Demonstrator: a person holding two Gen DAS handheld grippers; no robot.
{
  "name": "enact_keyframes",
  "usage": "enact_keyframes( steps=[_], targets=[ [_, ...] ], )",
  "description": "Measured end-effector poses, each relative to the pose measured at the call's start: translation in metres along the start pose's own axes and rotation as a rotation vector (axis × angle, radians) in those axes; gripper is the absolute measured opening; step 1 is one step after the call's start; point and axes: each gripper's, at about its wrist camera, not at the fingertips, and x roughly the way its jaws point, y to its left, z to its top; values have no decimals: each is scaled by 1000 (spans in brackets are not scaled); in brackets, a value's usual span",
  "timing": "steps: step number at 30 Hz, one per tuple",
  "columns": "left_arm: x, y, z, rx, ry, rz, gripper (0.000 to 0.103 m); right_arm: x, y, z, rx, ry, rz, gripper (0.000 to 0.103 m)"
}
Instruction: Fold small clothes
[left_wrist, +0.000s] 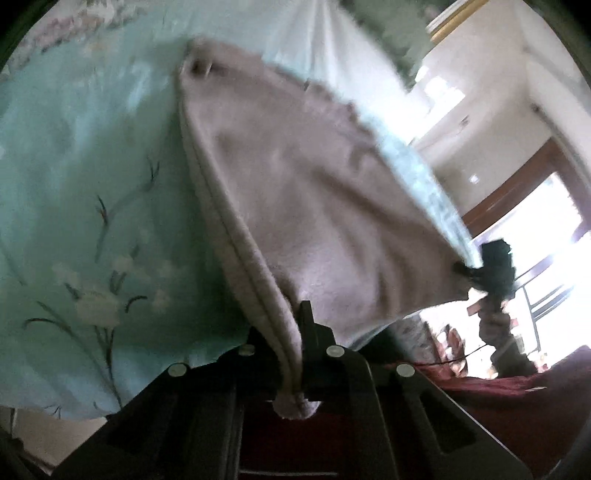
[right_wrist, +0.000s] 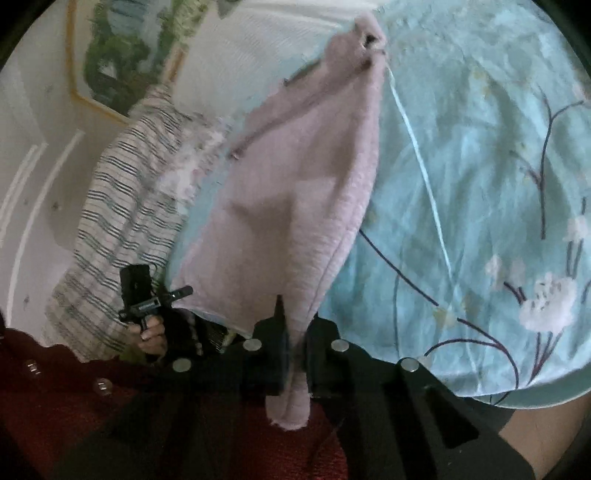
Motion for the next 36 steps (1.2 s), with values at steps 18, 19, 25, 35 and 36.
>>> enact_keyframes(
  steps=[18,19,25,35,36],
  targets=[
    [-46,-24,97,40,-342,11,3,-30,28,74,-43,-207,119,7],
    [-48,-27,113,49,-379,20,3,-32,30,85,-51,-229,115,8],
    [-35,-20,201,43,-504,88,3,-24,30,175,-92,-323,48,8],
    [64,34,341,-54,-437,223,3,38,-26,315,9,-307,-97,7],
    [74,41,349,-60,-426,234,3,46,-32,324,15,-293,-114,7]
  ],
)
